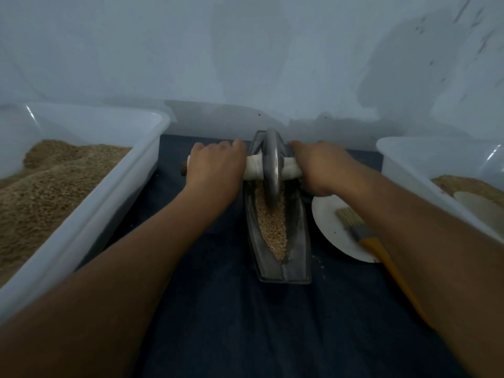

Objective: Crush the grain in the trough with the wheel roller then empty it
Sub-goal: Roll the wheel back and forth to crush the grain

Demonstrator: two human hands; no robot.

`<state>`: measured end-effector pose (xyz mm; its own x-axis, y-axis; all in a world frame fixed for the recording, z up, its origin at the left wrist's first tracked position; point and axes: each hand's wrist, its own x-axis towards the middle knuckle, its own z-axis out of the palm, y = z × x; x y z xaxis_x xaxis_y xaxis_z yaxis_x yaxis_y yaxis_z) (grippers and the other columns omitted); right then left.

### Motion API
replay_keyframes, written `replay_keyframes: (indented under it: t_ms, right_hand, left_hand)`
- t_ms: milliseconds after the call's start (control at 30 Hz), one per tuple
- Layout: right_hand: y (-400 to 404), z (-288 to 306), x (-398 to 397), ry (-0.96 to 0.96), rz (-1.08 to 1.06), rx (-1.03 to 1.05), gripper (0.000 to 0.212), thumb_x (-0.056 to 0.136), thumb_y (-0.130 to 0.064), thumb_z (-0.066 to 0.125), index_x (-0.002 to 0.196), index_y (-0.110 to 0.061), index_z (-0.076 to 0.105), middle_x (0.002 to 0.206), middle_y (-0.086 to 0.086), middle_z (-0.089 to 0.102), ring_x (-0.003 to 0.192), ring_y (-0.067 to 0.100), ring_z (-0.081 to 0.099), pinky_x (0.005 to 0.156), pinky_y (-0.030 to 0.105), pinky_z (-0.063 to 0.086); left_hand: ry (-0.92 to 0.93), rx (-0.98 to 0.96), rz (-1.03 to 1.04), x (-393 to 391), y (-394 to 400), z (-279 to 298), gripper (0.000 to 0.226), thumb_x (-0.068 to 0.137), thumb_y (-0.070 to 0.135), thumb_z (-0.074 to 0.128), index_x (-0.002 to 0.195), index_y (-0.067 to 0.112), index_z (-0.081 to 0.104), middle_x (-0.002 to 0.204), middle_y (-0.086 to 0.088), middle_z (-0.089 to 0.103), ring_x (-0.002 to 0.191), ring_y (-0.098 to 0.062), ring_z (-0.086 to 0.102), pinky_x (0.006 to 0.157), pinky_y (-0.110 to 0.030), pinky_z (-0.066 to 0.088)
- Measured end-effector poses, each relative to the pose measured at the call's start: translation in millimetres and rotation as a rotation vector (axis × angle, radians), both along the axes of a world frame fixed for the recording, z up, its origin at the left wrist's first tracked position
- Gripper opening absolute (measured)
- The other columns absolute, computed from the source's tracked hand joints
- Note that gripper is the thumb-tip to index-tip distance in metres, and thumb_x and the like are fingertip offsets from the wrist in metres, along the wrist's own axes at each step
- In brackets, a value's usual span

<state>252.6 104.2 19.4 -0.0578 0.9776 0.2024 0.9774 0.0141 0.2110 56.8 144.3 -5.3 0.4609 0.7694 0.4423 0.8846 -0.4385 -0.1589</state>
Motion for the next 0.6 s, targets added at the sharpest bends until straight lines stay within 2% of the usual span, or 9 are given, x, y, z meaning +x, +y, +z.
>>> replay_keyframes:
  t_ms: [133, 267, 433, 500, 600]
  right_hand:
    - [-33, -1, -11, 0.000, 0.002, 0.030, 0.060, 0.084, -0.017, 0.070, 0.135, -0.010, 0.040, 0.109, 0.017, 0.065, 0.096, 0.036, 0.061, 0.068, 0.035, 0.039]
    - [-66, -3, -23, -0.014, 0.025, 0.073, 0.060, 0.088, -0.014, 0.063, 0.140, -0.006, 0.035, 0.106, 0.013, 0.067, 0.094, 0.033, 0.063, 0.073, 0.035, 0.038]
    - [-88, -6, -30, -0.052, 0.058, 0.116, 0.063, 0.087, -0.010, 0.060, 0.144, -0.005, 0.033, 0.104, 0.008, 0.067, 0.092, 0.030, 0.064, 0.100, 0.043, 0.042]
    - [-88, -7, -31, -0.056, 0.060, 0.127, 0.059, 0.088, -0.011, 0.059, 0.142, -0.006, 0.037, 0.103, 0.008, 0.067, 0.090, 0.029, 0.064, 0.098, 0.043, 0.043]
    - [-80, -8, -28, -0.013, 0.050, 0.126, 0.046, 0.087, -0.014, 0.062, 0.130, -0.010, 0.045, 0.100, 0.007, 0.068, 0.087, 0.029, 0.064, 0.083, 0.036, 0.044]
  left_hand:
    - [-0.024, 0.028, -0.002, -8, -26, -4, 0.037, 0.078, 0.012, 0.068, 0.102, 0.016, 0.040, 0.102, -0.007, 0.058, 0.091, -0.027, 0.058, 0.074, -0.036, 0.029]
    - [-0.029, 0.031, -0.015, -17, -49, -4, 0.041, 0.077, 0.014, 0.066, 0.105, 0.017, 0.037, 0.106, -0.008, 0.055, 0.095, -0.028, 0.055, 0.074, -0.037, 0.029]
    - [0.006, 0.062, -0.021, -27, -71, -7, 0.049, 0.075, 0.015, 0.070, 0.110, 0.017, 0.035, 0.107, -0.008, 0.052, 0.096, -0.028, 0.053, 0.077, -0.038, 0.034]
    - [0.002, 0.058, -0.017, -29, -73, -8, 0.051, 0.074, 0.015, 0.071, 0.110, 0.017, 0.035, 0.107, -0.007, 0.052, 0.095, -0.027, 0.053, 0.078, -0.038, 0.035]
    - [0.001, 0.062, -0.015, -27, -67, -9, 0.048, 0.074, 0.014, 0.071, 0.101, 0.019, 0.031, 0.104, -0.006, 0.052, 0.093, -0.026, 0.053, 0.075, -0.037, 0.031]
